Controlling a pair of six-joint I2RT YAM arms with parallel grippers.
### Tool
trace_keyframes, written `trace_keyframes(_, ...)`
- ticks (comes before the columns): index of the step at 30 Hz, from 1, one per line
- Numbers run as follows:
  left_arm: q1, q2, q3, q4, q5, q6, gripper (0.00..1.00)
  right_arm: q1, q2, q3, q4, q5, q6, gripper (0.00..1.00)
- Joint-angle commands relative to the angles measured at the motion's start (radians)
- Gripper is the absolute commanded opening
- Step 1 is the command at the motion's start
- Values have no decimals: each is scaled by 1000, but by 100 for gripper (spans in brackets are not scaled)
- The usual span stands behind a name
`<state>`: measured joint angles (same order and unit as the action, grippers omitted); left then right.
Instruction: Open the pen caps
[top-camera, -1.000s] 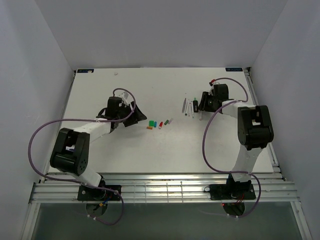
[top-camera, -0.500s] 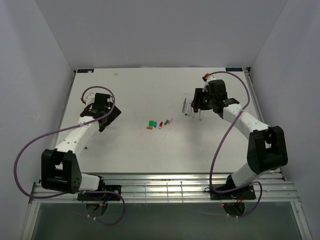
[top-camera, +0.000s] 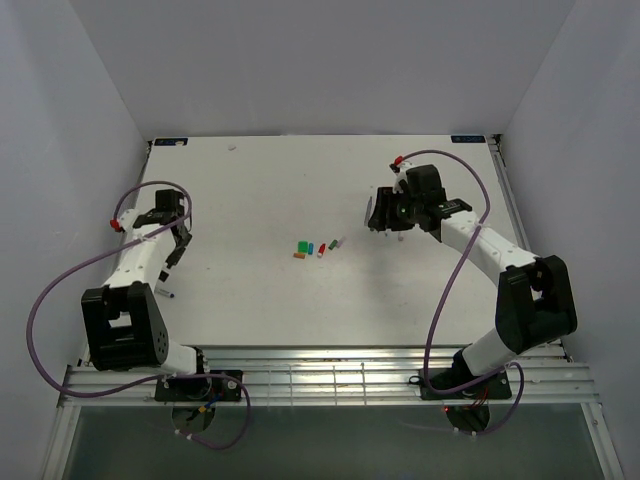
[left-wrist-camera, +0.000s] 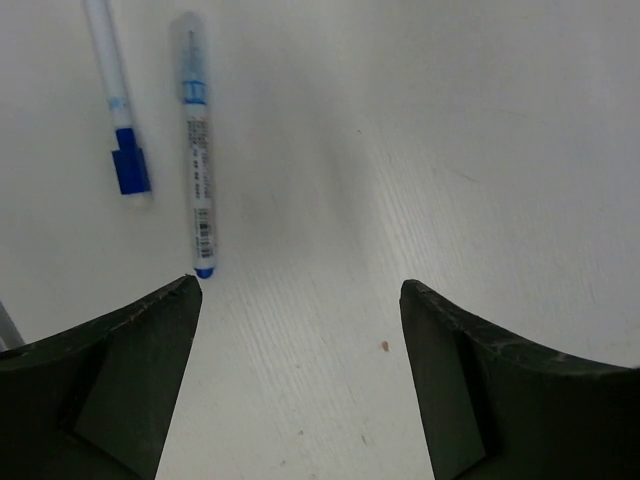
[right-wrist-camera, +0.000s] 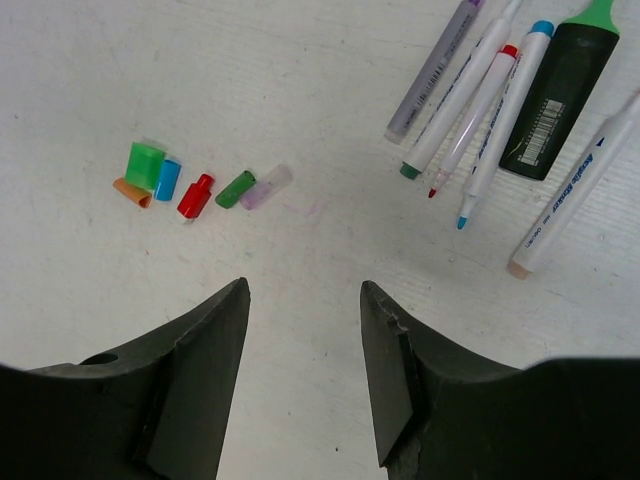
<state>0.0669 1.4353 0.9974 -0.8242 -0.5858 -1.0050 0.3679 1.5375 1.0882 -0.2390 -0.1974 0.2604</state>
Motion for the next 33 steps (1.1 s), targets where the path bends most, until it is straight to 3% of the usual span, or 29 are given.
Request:
trace_keyframes(1, 60, -9, -11, 42, -55, 42, 91, 5, -40, -20, -23, -1, -16, 54)
trace_keyframes(10, 177, 10, -49, 132, -23, 106, 85, 5, -37, -31, -16, -23, -16, 54)
trace_keyframes(33, 206, 158, -140, 273, 55, 54, 84, 5, -19, -43, 21, -56, -39, 53)
